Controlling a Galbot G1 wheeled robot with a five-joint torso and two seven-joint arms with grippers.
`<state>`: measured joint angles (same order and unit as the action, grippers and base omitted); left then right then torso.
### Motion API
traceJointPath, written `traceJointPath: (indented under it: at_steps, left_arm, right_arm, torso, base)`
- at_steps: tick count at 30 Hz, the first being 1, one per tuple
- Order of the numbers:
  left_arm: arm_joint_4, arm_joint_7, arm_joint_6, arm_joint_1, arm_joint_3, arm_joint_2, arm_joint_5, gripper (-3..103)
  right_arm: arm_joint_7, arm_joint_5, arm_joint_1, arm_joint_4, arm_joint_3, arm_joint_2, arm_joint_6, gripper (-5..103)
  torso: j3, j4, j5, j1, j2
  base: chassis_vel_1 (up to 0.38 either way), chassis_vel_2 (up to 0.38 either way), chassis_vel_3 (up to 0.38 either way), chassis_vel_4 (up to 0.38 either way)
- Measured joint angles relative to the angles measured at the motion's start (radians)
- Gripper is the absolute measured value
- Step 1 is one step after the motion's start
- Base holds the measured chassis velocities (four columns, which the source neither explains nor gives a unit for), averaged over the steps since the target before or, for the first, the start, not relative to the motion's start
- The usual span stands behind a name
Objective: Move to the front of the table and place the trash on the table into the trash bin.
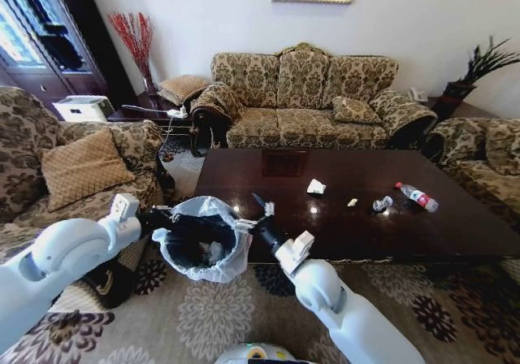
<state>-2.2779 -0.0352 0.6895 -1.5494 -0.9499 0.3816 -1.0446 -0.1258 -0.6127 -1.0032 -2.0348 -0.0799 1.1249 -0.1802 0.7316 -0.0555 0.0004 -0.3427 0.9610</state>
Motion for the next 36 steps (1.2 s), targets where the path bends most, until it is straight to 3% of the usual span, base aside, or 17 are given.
traceJointPath:
  at_steps: [10,12,13,14,15,17,21,23,24,26,29,31,36]
  left_arm:
    - [0.004,0.006,-0.001,0.002,-0.002,0.0,0.003,2]
    - [0.004,0.0,0.006,-0.001,-0.002,0.001,0.001,2]
    - [0.009,0.003,0.007,0.0,-0.003,0.001,0.002,2]
    - [0.008,0.005,0.006,0.001,-0.005,0.0,0.003,2]
    - [0.008,0.002,0.006,0.0,-0.003,0.001,0.002,2]
    - [0.007,0.001,0.006,0.0,-0.003,0.001,0.002,2]
    - [0.007,0.002,0.006,0.0,-0.003,0.001,0.002,2]
    - [0.006,0.002,0.005,0.0,-0.003,0.001,0.002,2]
    - [0.006,0.002,0.005,0.0,-0.003,0.001,0.002,2]
    - [0.007,0.002,0.005,0.0,-0.003,0.001,0.002,2]
    - [0.007,0.003,0.005,0.0,-0.003,0.0,0.002,2]
    - [0.007,0.003,0.005,0.0,-0.003,0.0,0.002,2]
    - [0.006,0.003,0.005,0.0,-0.002,0.0,0.002,2]
  right_arm:
    - [-0.003,0.027,0.027,0.042,0.0,0.037,0.076,100]
    - [0.006,0.029,0.03,0.044,0.064,0.032,0.114,100]
    - [0.092,-0.001,0.027,0.01,0.069,0.027,0.165,100]
    - [0.186,-0.04,0.022,-0.024,0.075,0.013,0.199,100]
    - [0.26,-0.07,0.019,-0.065,0.075,-0.004,0.216,100]
    - [0.299,-0.078,0.016,-0.091,0.074,-0.017,0.225,100]
    - [0.335,-0.052,0.007,-0.103,0.092,-0.03,0.242,100]
    - [0.256,-0.003,-0.001,-0.077,0.126,-0.03,0.242,100]
    - [0.256,-0.003,-0.001,-0.077,0.126,-0.03,0.242,100]
    - [0.116,0.034,0.0,-0.035,0.165,-0.021,0.213,100]
    - [0.079,0.041,0.006,-0.01,0.183,-0.017,0.204,100]
    - [-0.008,0.036,0.021,0.033,0.215,-0.009,0.131,100]
    - [-0.048,-0.016,0.03,0.071,0.242,-0.002,0.075,100]
  torso:
    - [0.0,0.0003,-0.0007,0.0,0.0]
    - [0.0,0.0004,0.0001,0.0,0.0]
    - [0.0,0.0003,-0.0024,0.0,0.0]
    - [0.0,-0.0005,0.0014,0.0,0.0]
    - [0.0,-0.0002,-0.0011,0.0,0.0]
    - [0.0,-0.0006,0.0007,0.0,0.0]
    - [0.0,-0.0009,0.0,0.0,0.0]
    - [0.0,-0.0002,-0.0004,0.0,0.0]
    - [0.0,-0.0002,-0.0004,0.0,0.0]
    - [0.0,0.0005,-0.0017,0.0,0.0]
    - [0.0,0.001,-0.0011,0.0,0.0]
    - [0.0,0.0008,-0.001,0.0,0.0]
    - [0.0,-0.0004,0.0001,0.0,0.0]
  base:
    - [-0.054,-0.053,0.065,0.066]
    - [-0.162,-0.143,0.149,0.176]
    - [-0.162,-0.177,0.189,0.176]
    - [-0.226,-0.177,0.227,0.19]
    - [-0.188,-0.166,0.154,0.106]
    - [-0.17,-0.154,0.154,0.106]
    - [-0.096,-0.123,0.04,0.083]
    - [-0.011,-0.026,0.007,0.024]
    - [0.0,0.0,0.0,0.0]
    - [0.036,0.021,-0.002,0.0]
    - [0.066,0.037,-0.007,-0.005]
    - [0.0,0.0,0.0,0.0]
    - [0.0,0.0,0.0,0.0]
